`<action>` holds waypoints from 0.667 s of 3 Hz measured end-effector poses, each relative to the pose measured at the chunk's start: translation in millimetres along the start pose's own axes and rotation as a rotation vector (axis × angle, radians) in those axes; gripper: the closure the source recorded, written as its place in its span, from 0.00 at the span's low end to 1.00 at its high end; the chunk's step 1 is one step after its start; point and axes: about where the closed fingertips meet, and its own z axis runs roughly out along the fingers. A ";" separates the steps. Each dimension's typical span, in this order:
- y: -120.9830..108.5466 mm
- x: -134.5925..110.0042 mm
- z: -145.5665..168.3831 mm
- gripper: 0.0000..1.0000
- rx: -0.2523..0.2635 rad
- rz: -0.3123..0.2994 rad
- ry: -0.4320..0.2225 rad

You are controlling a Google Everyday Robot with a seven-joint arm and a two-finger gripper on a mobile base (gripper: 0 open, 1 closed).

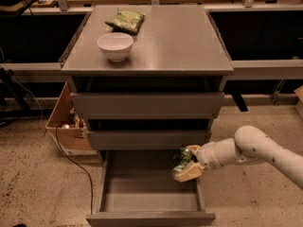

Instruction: Place green can into bottom drawer

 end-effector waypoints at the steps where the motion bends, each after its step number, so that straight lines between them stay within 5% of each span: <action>1: -10.3 27.8 41.9 1.00 0.013 0.025 -0.058; 2: -24.0 57.8 92.8 1.00 0.002 0.046 -0.115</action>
Offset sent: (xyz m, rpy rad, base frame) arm 0.0178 0.0530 -0.1875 0.1945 0.0125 -0.0859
